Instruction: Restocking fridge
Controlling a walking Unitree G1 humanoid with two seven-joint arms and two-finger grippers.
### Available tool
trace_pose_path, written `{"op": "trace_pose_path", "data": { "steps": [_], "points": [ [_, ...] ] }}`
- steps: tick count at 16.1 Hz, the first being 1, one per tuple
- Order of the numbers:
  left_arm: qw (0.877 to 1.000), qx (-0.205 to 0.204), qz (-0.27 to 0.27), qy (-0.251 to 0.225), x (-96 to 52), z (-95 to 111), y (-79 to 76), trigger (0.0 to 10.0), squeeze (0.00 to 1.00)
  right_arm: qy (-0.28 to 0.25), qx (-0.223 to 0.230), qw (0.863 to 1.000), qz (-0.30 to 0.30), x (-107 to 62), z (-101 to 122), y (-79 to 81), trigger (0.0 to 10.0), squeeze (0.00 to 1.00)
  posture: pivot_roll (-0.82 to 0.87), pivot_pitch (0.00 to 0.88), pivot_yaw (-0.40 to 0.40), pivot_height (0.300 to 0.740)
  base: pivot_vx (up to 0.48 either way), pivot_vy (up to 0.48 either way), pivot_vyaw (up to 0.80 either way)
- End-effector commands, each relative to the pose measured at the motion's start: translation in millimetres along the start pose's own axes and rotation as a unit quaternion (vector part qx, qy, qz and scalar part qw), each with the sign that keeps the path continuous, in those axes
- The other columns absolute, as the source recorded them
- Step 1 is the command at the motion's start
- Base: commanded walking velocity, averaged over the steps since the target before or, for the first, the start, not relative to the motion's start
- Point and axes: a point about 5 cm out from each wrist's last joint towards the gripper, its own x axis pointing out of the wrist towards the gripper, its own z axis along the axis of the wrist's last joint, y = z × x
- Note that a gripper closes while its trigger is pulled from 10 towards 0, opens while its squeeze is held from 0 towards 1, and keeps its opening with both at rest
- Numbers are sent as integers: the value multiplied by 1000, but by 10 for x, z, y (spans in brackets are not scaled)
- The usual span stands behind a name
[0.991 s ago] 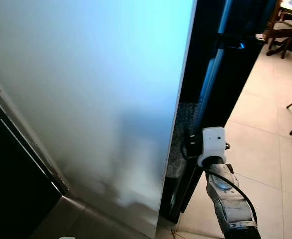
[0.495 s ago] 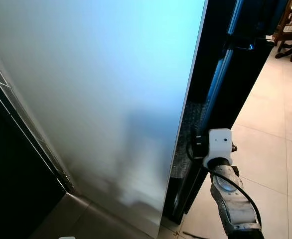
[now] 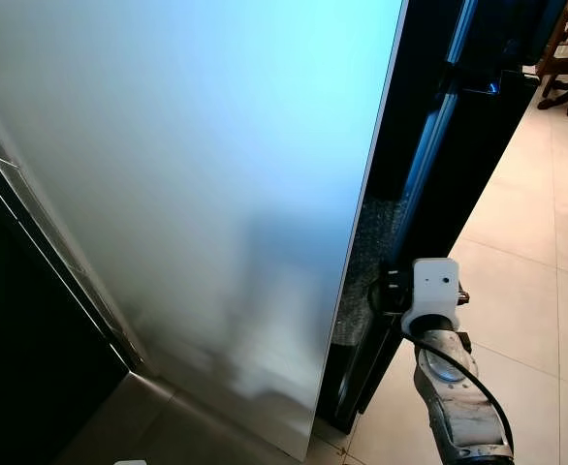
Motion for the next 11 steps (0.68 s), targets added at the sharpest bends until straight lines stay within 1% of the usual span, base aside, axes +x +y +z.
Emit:
{"op": "trace_pose_path", "data": {
  "steps": [1, 3, 5, 8, 9, 10, 11],
  "points": [
    [1000, 10, 2, 8, 1, -14, -9, 10000, 0, -6, -2, 1000, -21, 25, 45, -104, 10000, 0, -182, 0, -6, 740, 0, 0, 0],
    [1000, 10, 1, 8, 0, -17, -10, 10000, 0, -8, -6, 999, -37, 31, 53, -186, 10000, 0, -184, 0, -4, 740, 0, 0, 0],
    [1000, 11, 0, 8, 0, -18, -9, 10000, 0, -4, -16, 996, -86, 2, 18, -407, 10000, 0, -190, 0, -2, 740, 0, 0, 0],
    [1000, 13, -1, 9, 0, -21, -14, 10000, 0, 3, -31, 993, -115, -48, -47, -574, 10000, 0, -190, 0, -8, 740, 0, 0, 0],
    [1000, 11, -1, 9, 0, -23, -18, 10000, 0, 10, -37, 991, -129, -75, -84, -660, 10000, 0, -188, 0, -12, 740, 0, 0, 0],
    [1000, 11, -2, 9, 0, -23, -20, 10000, 0, 14, -40, 990, -136, -89, -103, -704, 10000, 0, -188, 0, -12, 740, 0, 0, 0],
    [1000, 10, -2, 9, 0, -24, -24, 10000, 0, 21, -46, 988, -149, -121, -146, -782, 10000, 0, -195, 0, -15, 740, 0, 0, 0]
  ]
}}
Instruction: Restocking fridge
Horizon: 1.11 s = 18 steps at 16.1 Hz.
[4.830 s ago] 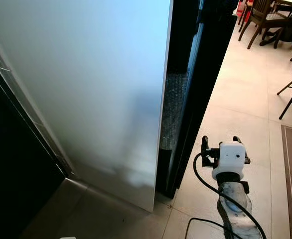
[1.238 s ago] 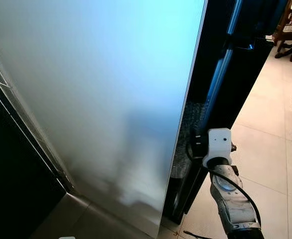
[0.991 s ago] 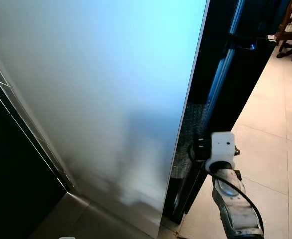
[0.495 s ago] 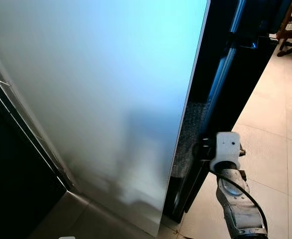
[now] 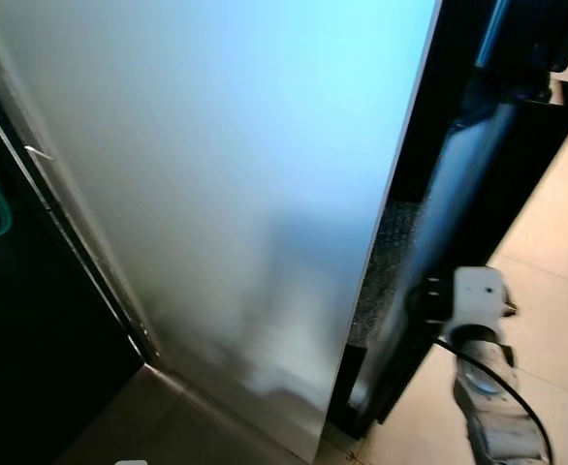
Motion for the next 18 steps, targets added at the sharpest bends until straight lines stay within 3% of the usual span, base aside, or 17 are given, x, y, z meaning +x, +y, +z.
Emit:
{"op": "trace_pose_path", "data": {
  "steps": [1, 2, 4, 8, 12, 16, 18],
  "points": [
    [1000, 6, -1, 9, 0, -24, -20, 10000, 0, 23, -12, 997, -68, 0, -106, -318, 10000, 0, -195, 0, -15, 740, 0, 0, 0],
    [1000, 6, -2, 9, 0, -26, -25, 10000, 0, 43, -14, 995, -91, -39, -227, -454, 10000, 0, -195, 0, -20, 740, 0, 0, 0],
    [1000, 5, -2, 9, 1, -25, -29, 10000, 0, 61, -22, 993, -103, -70, -349, -565, 10000, 0, -197, 0, -21, 740, 0, 0, 0],
    [1000, 4, -4, 9, 3, -17, -44, 10000, 0, 140, -52, 980, -128, -214, -832, -804, 10000, 0, -198, 0, -27, 740, 0, 0, 0],
    [1000, 7, -5, 10, 5, -12, -46, 10000, 0, 184, -68, 968, -154, -374, -1129, -926, 10000, 0, -199, 0, -23, 740, 0, 0, 0],
    [1000, 11, -5, 10, 6, -3, -37, 10000, 0, 252, -34, 960, -122, -502, -1473, -829, 10000, 0, -210, 0, -4, 740, 0, 0, 0],
    [1000, 9, -7, 12, 7, -5, -34, 10000, 0, 285, 14, 958, -36, -566, -1651, -571, 10000, 0, -213, 0, 6, 740, 0, 0, 0]
  ]
}}
